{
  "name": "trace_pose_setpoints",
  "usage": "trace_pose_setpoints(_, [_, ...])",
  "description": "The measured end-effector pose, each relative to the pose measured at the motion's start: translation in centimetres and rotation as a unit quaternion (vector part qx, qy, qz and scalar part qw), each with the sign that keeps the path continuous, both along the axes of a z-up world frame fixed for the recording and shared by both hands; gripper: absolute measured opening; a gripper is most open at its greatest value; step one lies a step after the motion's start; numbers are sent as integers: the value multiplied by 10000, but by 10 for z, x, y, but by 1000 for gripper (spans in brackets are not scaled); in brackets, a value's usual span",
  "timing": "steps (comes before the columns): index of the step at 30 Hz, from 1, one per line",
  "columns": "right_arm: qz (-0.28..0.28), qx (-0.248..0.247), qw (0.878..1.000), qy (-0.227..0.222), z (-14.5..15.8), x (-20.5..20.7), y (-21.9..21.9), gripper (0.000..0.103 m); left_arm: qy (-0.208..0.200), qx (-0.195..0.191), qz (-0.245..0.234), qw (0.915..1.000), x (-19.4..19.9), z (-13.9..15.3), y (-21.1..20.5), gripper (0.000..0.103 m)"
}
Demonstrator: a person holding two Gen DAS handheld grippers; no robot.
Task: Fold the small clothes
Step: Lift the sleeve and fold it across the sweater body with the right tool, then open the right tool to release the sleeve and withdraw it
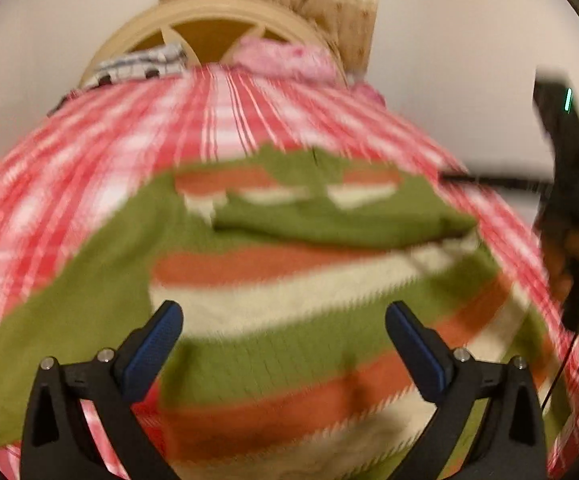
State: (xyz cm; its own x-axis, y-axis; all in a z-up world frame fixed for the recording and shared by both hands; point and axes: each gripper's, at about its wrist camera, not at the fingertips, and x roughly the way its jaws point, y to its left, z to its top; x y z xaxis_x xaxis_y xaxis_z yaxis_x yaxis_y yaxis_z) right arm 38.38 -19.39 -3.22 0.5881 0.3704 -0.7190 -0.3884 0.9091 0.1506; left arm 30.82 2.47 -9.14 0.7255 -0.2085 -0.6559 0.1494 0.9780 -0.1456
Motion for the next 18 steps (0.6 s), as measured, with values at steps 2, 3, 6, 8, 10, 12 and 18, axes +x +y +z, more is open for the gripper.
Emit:
trace_pose_setpoints(2, [-108,202,9995,197,-9,14,-10,55,-151,199,136,9996,7,9,3,103])
trace_pose_setpoints(3, [-133,359,9990,222,-12,22,-13,55,-153,277,208,9993,11,9,3,103])
trace_pose_setpoints(6, [-218,640,9972,312,-23,39,-14,55,12,361,328,9988,26,4,7,103])
trace_pose_setpoints(8, [0,740,9953,618,-41,46,-4,55,96,441,474,9979,33,-1,12,103])
trace_pose_setpoints(10, [352,734,9897,1181,-62,40,9,55,109,459,518,9975,35,-2,17,103])
trace_pose_setpoints(12, [880,1007,9771,1656,-72,24,17,55,48,438,575,9974,33,-1,25,103])
trace_pose_setpoints(18, [1852,799,9660,1620,-54,-22,34,55,5,342,736,9967,43,2,37,103])
